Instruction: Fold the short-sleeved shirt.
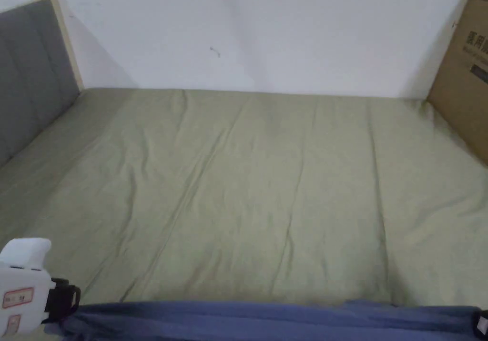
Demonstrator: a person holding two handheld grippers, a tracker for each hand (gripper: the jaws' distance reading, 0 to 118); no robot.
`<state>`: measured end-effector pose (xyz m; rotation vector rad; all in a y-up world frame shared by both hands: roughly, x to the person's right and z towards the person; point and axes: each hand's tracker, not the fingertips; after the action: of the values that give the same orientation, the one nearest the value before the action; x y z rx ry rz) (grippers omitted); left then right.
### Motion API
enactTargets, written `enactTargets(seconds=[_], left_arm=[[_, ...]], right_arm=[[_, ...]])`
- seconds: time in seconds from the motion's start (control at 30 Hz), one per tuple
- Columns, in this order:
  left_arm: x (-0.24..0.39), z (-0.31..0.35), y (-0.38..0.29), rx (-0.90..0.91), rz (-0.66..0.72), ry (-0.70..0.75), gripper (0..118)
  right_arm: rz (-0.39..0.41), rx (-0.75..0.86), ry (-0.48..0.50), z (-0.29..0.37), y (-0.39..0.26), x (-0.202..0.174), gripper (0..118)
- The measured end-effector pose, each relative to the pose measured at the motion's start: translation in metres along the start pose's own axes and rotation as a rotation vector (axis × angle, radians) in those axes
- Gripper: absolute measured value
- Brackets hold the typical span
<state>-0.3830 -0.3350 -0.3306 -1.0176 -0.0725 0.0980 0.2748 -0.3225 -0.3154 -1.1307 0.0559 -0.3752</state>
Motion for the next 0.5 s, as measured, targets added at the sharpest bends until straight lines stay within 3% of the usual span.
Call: enactTargets(seconds=[0.17, 0.2, 0.27, 0.3, 0.33, 0.37, 0.4, 0.43, 0.5], left_arm=[[-0.001, -0.030, -0.055, -0.096, 0.018, 0.021, 3], [-0.002, -0.035, -0.063, -0.100, 0.017, 0.034, 8], [-0.003, -0.036, -0.072, -0.098, 0.051, 0.047, 39], [-0.003, -0.035, -0.074, -0.097, 0.074, 0.058, 47], [-0.003, -0.033, -0.073, -0.100, 0.081, 0.072, 47], [-0.008, -0.032, -0.072, -0.094, 0.091, 0.081, 85], [-0.008, -0.027, -0.071, -0.070, 0.099, 0.074, 103], [-0.007, -0.019, -0.068, -0.029, 0.112, 0.055, 109], [-0.001, -0.002, -0.060, -0.002, 0.123, 0.026, 107]], right_arm=[[0.005, -0.118, -0.109, -0.036, -0.060, 0.015, 1], [0.013, -0.112, -0.106, -0.041, -0.067, 0.013, 4], [0.032, -0.073, -0.117, -0.044, -0.073, 0.009, 35], [0.043, -0.049, -0.140, -0.040, -0.074, 0.002, 43], [0.064, -0.037, -0.174, -0.037, -0.073, -0.004, 43], [0.095, -0.024, -0.188, -0.032, -0.073, -0.011, 73], [0.120, -0.002, -0.185, -0.025, -0.072, -0.016, 76], [0.146, 0.020, -0.186, -0.015, -0.069, -0.026, 76], [0.189, 0.077, -0.188, -0.001, -0.067, -0.045, 76]])
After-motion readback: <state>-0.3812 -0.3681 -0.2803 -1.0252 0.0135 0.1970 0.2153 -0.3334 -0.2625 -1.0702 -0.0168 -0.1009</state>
